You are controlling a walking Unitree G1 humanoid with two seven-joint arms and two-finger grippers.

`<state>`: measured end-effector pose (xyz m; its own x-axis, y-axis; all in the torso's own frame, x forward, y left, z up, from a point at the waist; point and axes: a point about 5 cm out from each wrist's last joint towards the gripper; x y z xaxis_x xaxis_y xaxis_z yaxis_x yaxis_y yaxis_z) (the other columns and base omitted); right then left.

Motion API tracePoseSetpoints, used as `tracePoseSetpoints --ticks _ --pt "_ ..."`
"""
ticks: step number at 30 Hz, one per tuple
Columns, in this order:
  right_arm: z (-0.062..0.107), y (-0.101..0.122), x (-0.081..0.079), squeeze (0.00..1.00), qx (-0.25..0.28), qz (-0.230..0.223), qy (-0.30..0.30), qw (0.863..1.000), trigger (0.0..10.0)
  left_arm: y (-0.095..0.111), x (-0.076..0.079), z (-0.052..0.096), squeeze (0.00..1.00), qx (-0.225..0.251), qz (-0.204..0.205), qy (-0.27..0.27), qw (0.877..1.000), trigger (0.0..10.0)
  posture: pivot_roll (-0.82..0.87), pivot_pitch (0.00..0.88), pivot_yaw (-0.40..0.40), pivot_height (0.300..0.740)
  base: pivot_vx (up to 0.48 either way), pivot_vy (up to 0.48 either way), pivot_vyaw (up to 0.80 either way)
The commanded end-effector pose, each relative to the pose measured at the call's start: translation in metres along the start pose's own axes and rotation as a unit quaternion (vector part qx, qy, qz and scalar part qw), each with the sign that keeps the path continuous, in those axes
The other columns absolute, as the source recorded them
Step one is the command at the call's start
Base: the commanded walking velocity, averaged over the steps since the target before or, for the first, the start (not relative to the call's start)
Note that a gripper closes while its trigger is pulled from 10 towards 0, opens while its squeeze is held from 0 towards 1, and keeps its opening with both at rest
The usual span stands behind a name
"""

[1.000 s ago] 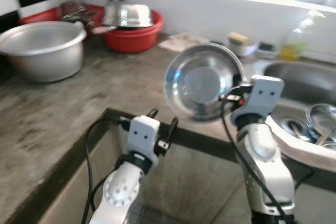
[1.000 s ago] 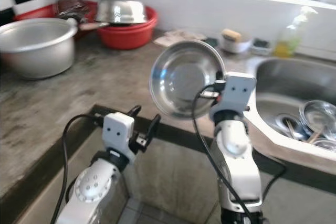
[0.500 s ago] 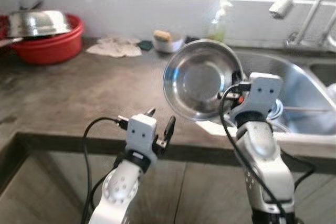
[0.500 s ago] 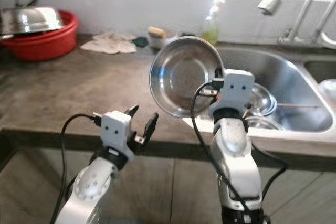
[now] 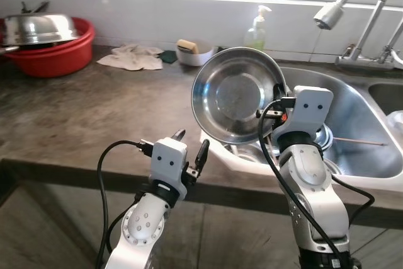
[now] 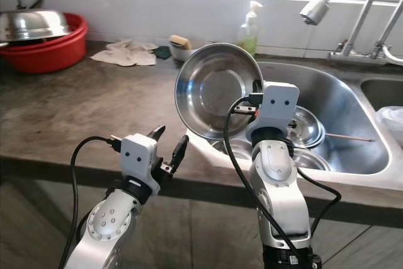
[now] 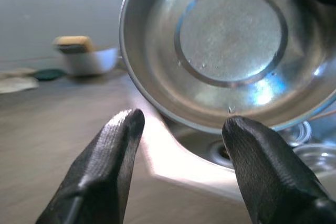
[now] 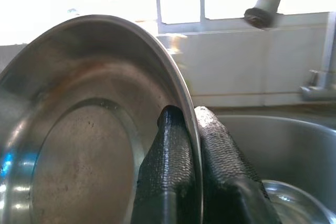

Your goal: Kitchen organization

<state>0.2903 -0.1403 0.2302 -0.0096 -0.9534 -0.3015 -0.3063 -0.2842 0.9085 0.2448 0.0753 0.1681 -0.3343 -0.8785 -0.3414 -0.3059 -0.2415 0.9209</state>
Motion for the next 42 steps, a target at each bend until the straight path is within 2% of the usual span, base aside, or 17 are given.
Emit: tracePoseSetpoints --ticks 1,8,14,20,22,27,29,32,34,40,41,42 --pt "-0.002 0.007 0.003 0.00 0.014 -0.002 -0.007 1.000 10.0 0.005 0.002 -0.002 0.00 0.010 -0.007 -0.007 1.000 10.0 0.17 0.044 -0.039 0.740 0.285 -0.382 0.00" --pt "-0.003 0.007 0.003 0.00 0.014 -0.002 -0.005 1.000 10.0 0.004 0.001 -0.002 0.00 0.009 -0.005 -0.009 1.000 10.0 0.17 0.041 -0.035 0.740 0.312 -0.357 0.00" --pt "-0.006 0.008 0.006 0.00 0.011 0.000 -0.004 1.000 10.0 0.003 -0.001 -0.003 0.00 0.005 0.001 0.002 1.000 10.0 0.17 0.045 -0.037 0.740 0.154 0.000 0.00" --pt "-0.021 0.006 0.012 0.00 -0.020 0.020 -0.009 1.000 10.0 0.001 0.000 -0.002 0.00 -0.001 0.005 0.000 1.000 10.0 0.17 0.061 -0.041 0.740 0.000 0.000 0.00" --pt "-0.031 0.006 0.017 0.00 -0.032 0.040 -0.012 0.999 10.0 0.000 0.001 0.000 0.00 -0.003 0.008 -0.001 1.000 10.0 0.17 0.066 -0.042 0.740 0.000 0.000 0.00" --pt "-0.047 0.006 0.025 0.00 -0.049 0.044 -0.033 0.997 10.0 0.000 0.003 0.001 0.00 -0.004 0.010 -0.001 1.000 10.0 0.17 0.074 -0.046 0.740 0.000 0.000 0.00" --pt "-0.057 0.000 0.033 0.00 -0.082 0.040 -0.054 0.994 10.0 0.002 0.004 0.001 0.00 -0.003 0.013 0.001 1.000 10.0 0.17 0.084 -0.057 0.740 0.000 0.000 0.00" --pt "-0.064 -0.005 0.036 0.00 -0.107 0.042 -0.061 0.991 10.0 0.002 0.004 0.002 0.00 -0.004 0.014 0.003 1.000 10.0 0.17 0.090 -0.058 0.740 0.000 0.000 0.00" --pt "-0.068 -0.016 0.043 0.00 -0.148 0.041 -0.080 0.985 10.0 0.002 0.004 0.003 0.00 -0.005 0.014 0.003 1.000 10.0 0.17 0.095 -0.060 0.740 0.000 0.000 0.00" --pt "-0.073 -0.041 0.051 0.00 -0.226 0.038 -0.095 0.969 10.0 0.003 0.004 0.008 0.00 -0.010 0.015 0.007 1.000 10.0 0.19 0.116 -0.065 0.740 0.000 0.000 0.00" --pt "-0.072 -0.051 0.051 0.00 -0.261 0.027 -0.086 0.961 10.0 0.002 0.004 0.010 0.00 -0.013 0.016 0.008 1.000 10.0 0.19 0.125 -0.072 0.740 0.000 0.000 0.00" --pt "-0.072 -0.051 0.051 0.00 -0.261 0.027 -0.086 0.961 10.0 0.002 0.004 0.010 0.00 -0.013 0.016 0.008 1.000 10.0 0.19 0.125 -0.072 0.740 0.000 0.000 0.00"
Point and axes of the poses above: a point about 5 cm out from each wrist's last joint towards the gripper, its own z axis pointing back from the gripper into the wrist, its own y axis along the axis of the wrist's last joint, x = y × z, and after that the axes turned 13 degrees about -z, right-handed
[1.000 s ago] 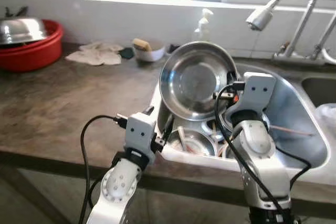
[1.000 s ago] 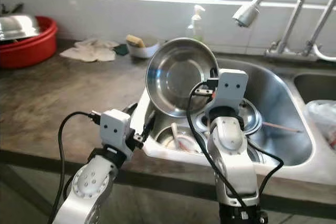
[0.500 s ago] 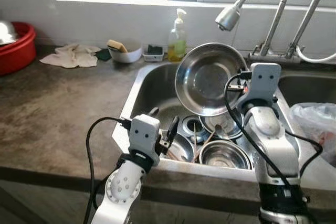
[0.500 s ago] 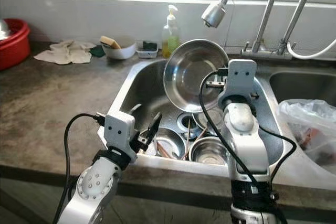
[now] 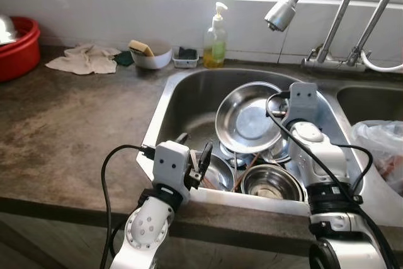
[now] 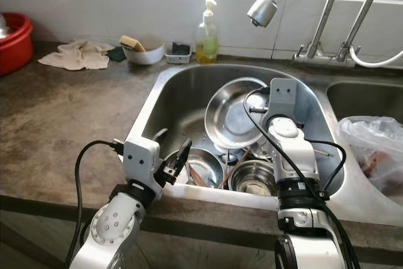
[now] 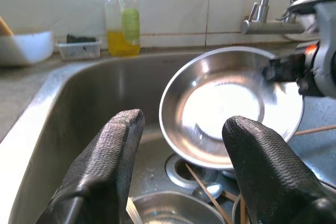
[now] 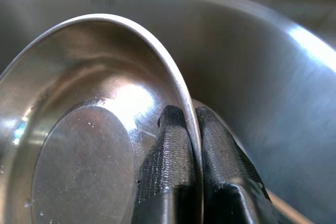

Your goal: Kitchen organization

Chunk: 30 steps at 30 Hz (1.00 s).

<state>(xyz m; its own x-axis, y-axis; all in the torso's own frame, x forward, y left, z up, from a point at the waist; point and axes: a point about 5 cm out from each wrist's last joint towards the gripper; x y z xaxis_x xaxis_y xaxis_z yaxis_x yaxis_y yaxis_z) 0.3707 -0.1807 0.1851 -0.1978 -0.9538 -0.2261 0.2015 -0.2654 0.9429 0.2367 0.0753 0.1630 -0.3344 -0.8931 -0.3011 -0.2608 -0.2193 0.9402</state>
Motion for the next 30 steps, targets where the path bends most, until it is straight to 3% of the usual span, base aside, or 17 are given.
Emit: tracePoseSetpoints --ticks 1,10,11,12,13,14,22,23,24,30 --pt "-0.003 0.001 -0.001 0.00 -0.026 -0.014 0.016 0.999 10.0 0.005 0.000 0.003 0.00 0.004 -0.005 0.002 1.000 10.0 0.19 0.125 -0.072 0.740 0.000 0.000 0.00" --pt "-0.004 -0.026 0.007 0.00 -0.101 0.019 0.019 0.994 10.0 0.005 0.007 0.010 0.00 -0.008 0.004 -0.004 1.000 10.0 0.20 0.159 -0.083 0.740 0.000 0.000 0.00" --pt "-0.004 -0.028 0.008 0.07 -0.108 0.022 0.020 0.994 10.0 0.005 0.009 0.011 0.00 -0.010 0.005 -0.005 1.000 10.0 0.20 0.159 -0.083 0.740 0.000 0.000 0.00" --pt "-0.004 -0.029 0.008 0.07 -0.108 0.031 0.022 0.993 10.0 0.005 0.009 0.011 0.00 -0.010 0.006 -0.005 1.000 10.0 0.20 0.159 -0.082 0.740 0.000 0.000 0.00" --pt "-0.004 -0.029 0.008 0.59 -0.104 0.043 0.025 0.993 10.0 0.005 0.009 0.011 0.00 -0.011 0.006 -0.004 1.000 10.0 0.19 0.160 -0.087 0.740 0.000 0.000 0.00" --pt "-0.003 -0.030 0.007 1.00 -0.104 0.047 0.027 0.993 10.0 0.005 0.009 0.011 0.00 -0.011 0.007 -0.004 1.000 10.0 0.19 0.159 -0.087 0.740 0.000 0.000 0.00" --pt "-0.001 -0.029 0.008 1.00 -0.097 0.033 0.025 0.994 10.0 0.005 0.006 0.008 0.00 -0.010 0.003 0.001 1.000 10.0 0.20 0.143 -0.091 0.740 0.000 0.000 0.00" --pt "0.001 -0.026 0.007 0.05 -0.085 0.034 0.025 0.996 10.0 0.005 0.006 0.008 0.00 -0.009 0.002 0.002 1.000 10.0 0.20 0.137 -0.090 0.740 0.000 0.000 0.00" --pt "0.001 -0.024 0.006 0.00 -0.075 0.036 0.025 0.996 10.0 0.005 0.005 0.007 0.00 -0.009 0.001 0.002 1.000 10.0 0.20 0.137 -0.090 0.740 0.000 0.000 0.00" --pt "0.023 -0.001 -0.009 0.00 0.035 0.006 0.071 0.997 10.0 0.005 0.002 0.003 0.00 -0.003 -0.004 0.002 1.000 10.0 0.19 0.105 -0.075 0.740 0.000 0.000 0.00"
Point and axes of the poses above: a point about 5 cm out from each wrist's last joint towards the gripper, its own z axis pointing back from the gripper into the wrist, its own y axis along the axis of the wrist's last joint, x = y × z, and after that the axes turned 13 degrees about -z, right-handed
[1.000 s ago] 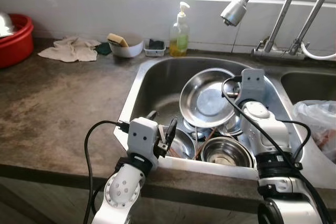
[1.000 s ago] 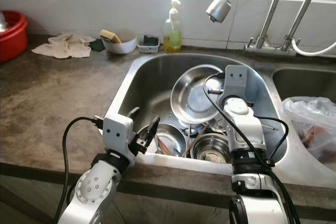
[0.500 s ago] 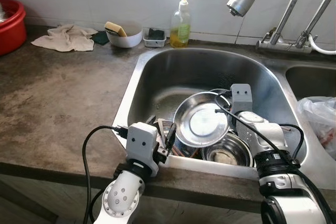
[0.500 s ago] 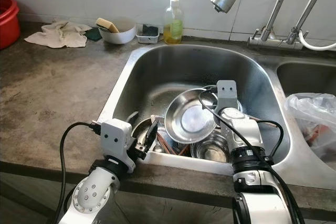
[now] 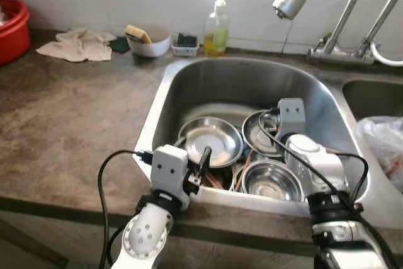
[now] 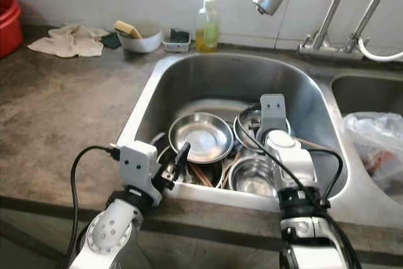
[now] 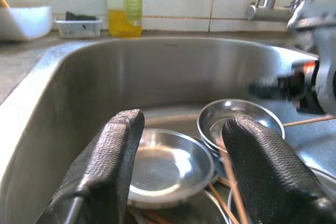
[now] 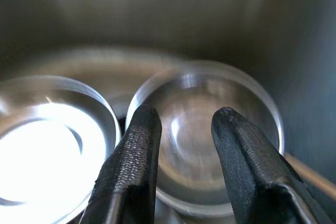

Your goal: Kitchen organization

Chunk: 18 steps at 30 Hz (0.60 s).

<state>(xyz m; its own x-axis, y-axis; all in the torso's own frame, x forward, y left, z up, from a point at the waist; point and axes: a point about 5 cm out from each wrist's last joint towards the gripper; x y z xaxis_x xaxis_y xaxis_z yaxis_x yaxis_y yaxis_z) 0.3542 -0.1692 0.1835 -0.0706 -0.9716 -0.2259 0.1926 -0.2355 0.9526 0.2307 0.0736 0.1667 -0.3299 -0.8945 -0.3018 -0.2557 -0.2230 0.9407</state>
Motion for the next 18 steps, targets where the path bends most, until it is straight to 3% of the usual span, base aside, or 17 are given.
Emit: tracePoseSetpoints --ticks 1,9,14,18 --pt "0.010 0.009 -0.004 0.00 0.041 -0.010 0.011 0.999 10.0 0.000 0.000 -0.002 0.00 0.000 -0.009 0.000 1.000 10.0 0.19 0.102 -0.074 0.740 0.000 0.000 0.00" --pt "0.053 0.018 -0.018 0.00 0.147 0.008 0.059 0.987 10.0 -0.003 -0.006 -0.005 0.00 0.004 -0.018 -0.003 1.000 10.0 0.17 0.065 -0.056 0.740 0.000 0.000 0.00" --pt "0.067 0.014 -0.018 0.00 0.163 0.014 0.065 0.984 10.0 -0.002 -0.006 -0.006 0.00 0.008 -0.020 -0.006 1.000 10.0 0.16 0.058 -0.046 0.740 0.000 0.000 0.00" --pt "0.082 0.015 -0.017 0.00 0.210 0.019 0.054 0.976 10.0 -0.001 -0.007 -0.006 0.00 0.013 -0.021 -0.006 1.000 10.0 0.15 0.047 -0.037 0.740 0.000 0.000 0.00"
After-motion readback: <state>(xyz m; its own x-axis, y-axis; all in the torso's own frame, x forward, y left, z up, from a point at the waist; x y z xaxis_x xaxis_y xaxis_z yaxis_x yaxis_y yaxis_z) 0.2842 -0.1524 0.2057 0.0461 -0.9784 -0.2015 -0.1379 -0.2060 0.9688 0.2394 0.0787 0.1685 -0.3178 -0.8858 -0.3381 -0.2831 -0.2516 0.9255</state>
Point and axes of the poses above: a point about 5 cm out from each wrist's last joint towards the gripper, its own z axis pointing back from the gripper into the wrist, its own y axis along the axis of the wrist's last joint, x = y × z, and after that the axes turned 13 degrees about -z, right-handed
